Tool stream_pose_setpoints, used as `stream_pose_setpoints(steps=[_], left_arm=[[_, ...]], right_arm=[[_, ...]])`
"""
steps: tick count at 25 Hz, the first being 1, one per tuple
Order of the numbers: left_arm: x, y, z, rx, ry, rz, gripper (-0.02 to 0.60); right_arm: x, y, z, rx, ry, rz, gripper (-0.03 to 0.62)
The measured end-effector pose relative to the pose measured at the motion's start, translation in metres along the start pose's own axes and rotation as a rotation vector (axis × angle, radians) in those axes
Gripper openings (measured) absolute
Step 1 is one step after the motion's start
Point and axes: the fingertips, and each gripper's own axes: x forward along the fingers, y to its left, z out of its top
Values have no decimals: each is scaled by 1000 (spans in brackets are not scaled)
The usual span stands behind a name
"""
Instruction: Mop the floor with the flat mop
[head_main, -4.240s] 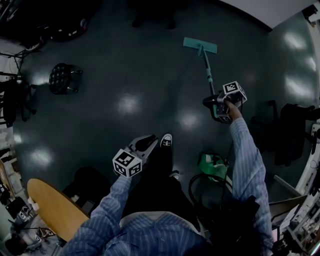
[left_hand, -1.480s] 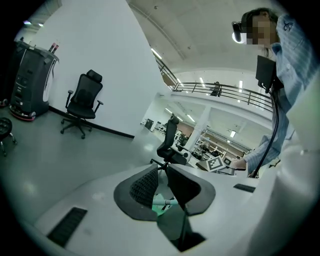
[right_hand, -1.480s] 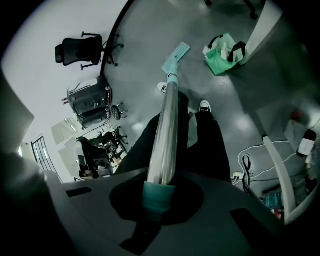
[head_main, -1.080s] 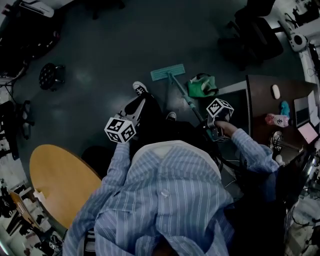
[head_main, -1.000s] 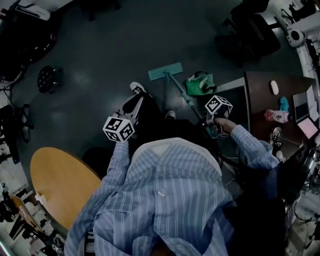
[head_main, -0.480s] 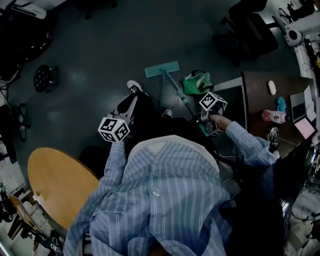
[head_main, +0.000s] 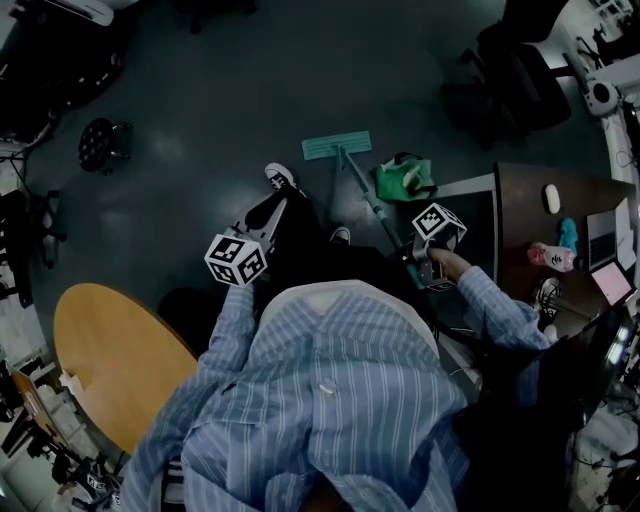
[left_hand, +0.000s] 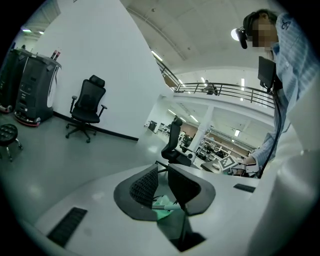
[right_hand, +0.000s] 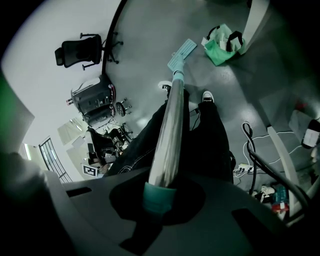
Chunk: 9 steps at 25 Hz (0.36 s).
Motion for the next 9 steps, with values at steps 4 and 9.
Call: stream_pose_setpoints(steps=[4, 9], left_arm=[[6, -6, -1, 6, 12, -11, 64], [13, -16, -5, 12, 31, -20, 64]], right_arm=[[-4, -3, -2, 9, -6, -19, 12], [-5, -14, 0, 11, 2, -1, 12]])
